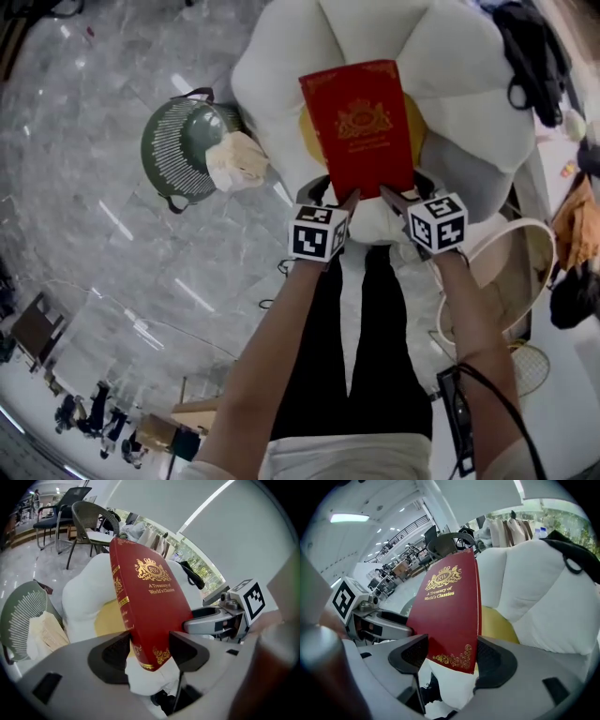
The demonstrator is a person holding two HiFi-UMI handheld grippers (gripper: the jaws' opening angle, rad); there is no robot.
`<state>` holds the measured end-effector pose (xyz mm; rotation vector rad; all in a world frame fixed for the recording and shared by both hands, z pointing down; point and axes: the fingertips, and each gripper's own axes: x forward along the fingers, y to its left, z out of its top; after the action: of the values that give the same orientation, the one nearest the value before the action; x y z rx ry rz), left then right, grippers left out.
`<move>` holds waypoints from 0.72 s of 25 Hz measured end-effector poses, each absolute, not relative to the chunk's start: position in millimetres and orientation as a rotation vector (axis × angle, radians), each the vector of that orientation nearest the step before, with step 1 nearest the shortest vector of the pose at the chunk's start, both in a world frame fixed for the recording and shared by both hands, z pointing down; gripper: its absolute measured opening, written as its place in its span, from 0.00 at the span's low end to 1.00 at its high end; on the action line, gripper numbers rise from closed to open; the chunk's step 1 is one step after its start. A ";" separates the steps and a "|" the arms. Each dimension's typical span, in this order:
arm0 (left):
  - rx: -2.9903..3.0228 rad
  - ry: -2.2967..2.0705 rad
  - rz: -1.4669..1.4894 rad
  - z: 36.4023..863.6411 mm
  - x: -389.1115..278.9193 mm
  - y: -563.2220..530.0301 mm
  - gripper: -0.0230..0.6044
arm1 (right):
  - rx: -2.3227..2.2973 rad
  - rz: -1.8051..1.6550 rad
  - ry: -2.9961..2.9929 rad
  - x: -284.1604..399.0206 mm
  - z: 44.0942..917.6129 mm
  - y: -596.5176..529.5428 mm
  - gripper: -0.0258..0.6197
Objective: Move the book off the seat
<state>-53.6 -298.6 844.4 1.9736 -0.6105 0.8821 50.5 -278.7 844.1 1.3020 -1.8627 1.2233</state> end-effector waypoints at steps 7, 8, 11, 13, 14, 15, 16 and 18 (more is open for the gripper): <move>2.036 -0.530 0.942 803.1 -53.2 -277.5 0.44 | 1.405 1.262 -1.863 48.4 805.8 -247.8 0.53; 2.045 -0.519 0.954 798.3 -51.8 -271.2 0.44 | 1.422 1.271 -1.859 49.4 801.3 -239.8 0.53; 2.079 -0.493 0.988 787.1 -46.5 -251.3 0.44 | 1.478 1.302 -1.852 53.9 790.2 -215.0 0.53; 2.099 -0.485 1.005 783.8 -41.7 -237.8 0.44 | 1.500 1.307 -1.857 59.5 785.4 -200.6 0.53; 2.105 -0.479 1.009 782.3 -38.5 -230.9 0.44 | 1.507 1.309 -1.857 62.8 784.0 -193.1 0.53; 2.110 -0.472 1.013 780.7 -35.1 -223.8 0.44 | 1.515 1.314 -1.855 65.9 783.0 -185.0 0.53; 2.114 -0.463 1.013 778.8 -31.5 -217.0 0.44 | 1.524 1.320 -1.849 68.7 782.1 -176.8 0.53; 2.117 -0.445 1.007 774.4 -23.8 -203.9 0.45 | 1.544 1.326 -1.838 73.8 779.3 -161.4 0.54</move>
<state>-23.8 -203.9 774.4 2.1175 -0.4452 1.0074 73.8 -161.4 779.3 1.5436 -1.8381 1.3264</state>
